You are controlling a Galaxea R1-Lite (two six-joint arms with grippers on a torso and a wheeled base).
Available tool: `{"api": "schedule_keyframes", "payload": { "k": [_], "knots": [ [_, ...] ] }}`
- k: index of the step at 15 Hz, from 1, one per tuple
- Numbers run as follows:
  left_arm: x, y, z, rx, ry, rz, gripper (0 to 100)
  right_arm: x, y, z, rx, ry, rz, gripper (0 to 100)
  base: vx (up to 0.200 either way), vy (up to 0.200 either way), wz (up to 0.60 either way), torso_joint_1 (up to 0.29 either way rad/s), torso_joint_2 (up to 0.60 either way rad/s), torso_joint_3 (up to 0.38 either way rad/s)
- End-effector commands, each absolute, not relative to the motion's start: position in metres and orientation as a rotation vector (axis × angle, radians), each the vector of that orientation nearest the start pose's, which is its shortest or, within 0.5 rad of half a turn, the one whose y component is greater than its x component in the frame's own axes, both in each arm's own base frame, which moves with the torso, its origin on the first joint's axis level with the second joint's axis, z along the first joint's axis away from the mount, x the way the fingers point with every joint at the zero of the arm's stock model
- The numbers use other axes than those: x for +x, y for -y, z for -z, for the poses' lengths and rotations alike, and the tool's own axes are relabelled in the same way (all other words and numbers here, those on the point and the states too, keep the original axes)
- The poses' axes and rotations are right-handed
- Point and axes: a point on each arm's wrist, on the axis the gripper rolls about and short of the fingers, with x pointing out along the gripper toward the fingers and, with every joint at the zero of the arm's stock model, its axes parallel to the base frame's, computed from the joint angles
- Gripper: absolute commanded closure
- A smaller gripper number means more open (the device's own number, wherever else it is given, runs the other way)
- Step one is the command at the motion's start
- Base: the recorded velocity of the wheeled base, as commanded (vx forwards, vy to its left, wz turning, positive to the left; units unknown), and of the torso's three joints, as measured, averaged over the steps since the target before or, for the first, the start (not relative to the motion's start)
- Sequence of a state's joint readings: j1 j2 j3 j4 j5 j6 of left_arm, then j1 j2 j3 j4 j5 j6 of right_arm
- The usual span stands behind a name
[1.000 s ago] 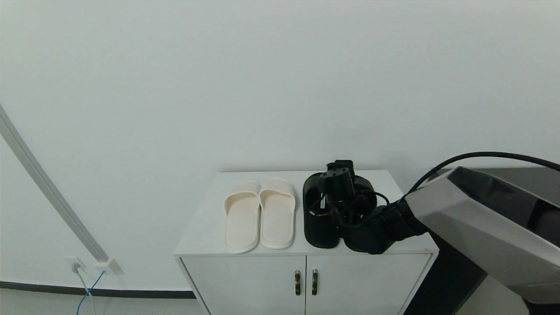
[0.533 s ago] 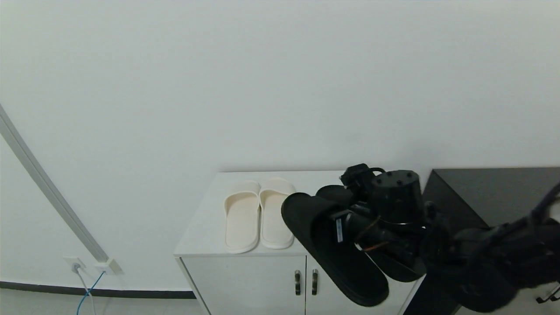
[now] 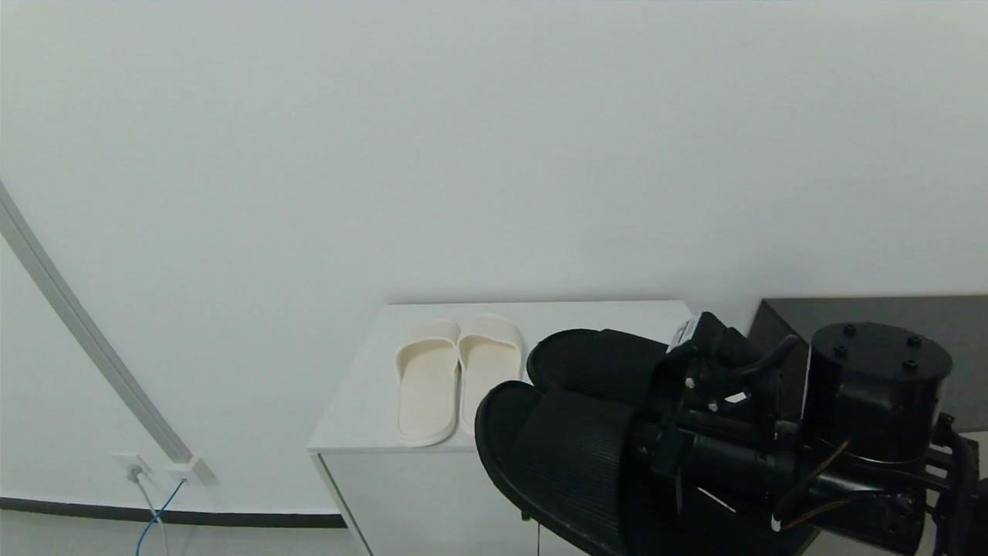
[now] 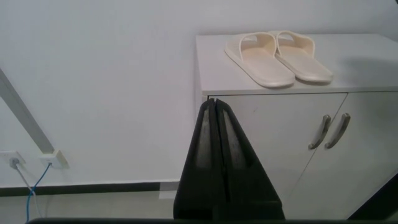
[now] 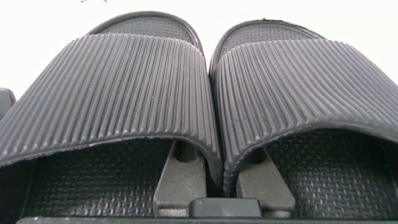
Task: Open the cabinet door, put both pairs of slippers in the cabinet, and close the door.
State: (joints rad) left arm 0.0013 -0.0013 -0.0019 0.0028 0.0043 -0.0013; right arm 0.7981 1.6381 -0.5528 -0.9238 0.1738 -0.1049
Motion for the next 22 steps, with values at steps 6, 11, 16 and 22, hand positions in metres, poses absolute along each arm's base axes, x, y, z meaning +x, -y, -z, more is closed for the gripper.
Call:
{"api": "schedule_keyframes", "payload": {
  "k": [6, 11, 16, 22],
  "knots": [
    [-0.023, 0.0, -0.076, -0.003, 0.0, -0.006, 100, 0.186, -0.197, -0.156, -0.153, -0.138, -0.983, 100, -0.067, 0.0, 0.0, -0.001, 0.0, 0.001],
    [-0.023, 0.0, -0.076, -0.005, 0.0, -0.006, 100, 0.186, -0.197, -0.151, -0.159, -0.156, -0.984, 100, -0.2, 0.0, 0.0, 0.007, 0.0, 0.0],
    [-0.023, 0.0, -0.076, -0.005, 0.0, -0.006, 100, 0.188, -0.198, -0.145, -0.164, -0.178, -0.982, 100, -0.08, 0.0, 0.0, -0.006, 0.0, 0.003],
    [-0.023, 0.0, -0.076, -0.006, 0.0, -0.006, 100, 0.185, -0.194, -0.142, -0.165, -0.193, -0.979, 100, 0.0, 0.0, 0.0, 0.0, 0.0, 0.0]
  ]
}}
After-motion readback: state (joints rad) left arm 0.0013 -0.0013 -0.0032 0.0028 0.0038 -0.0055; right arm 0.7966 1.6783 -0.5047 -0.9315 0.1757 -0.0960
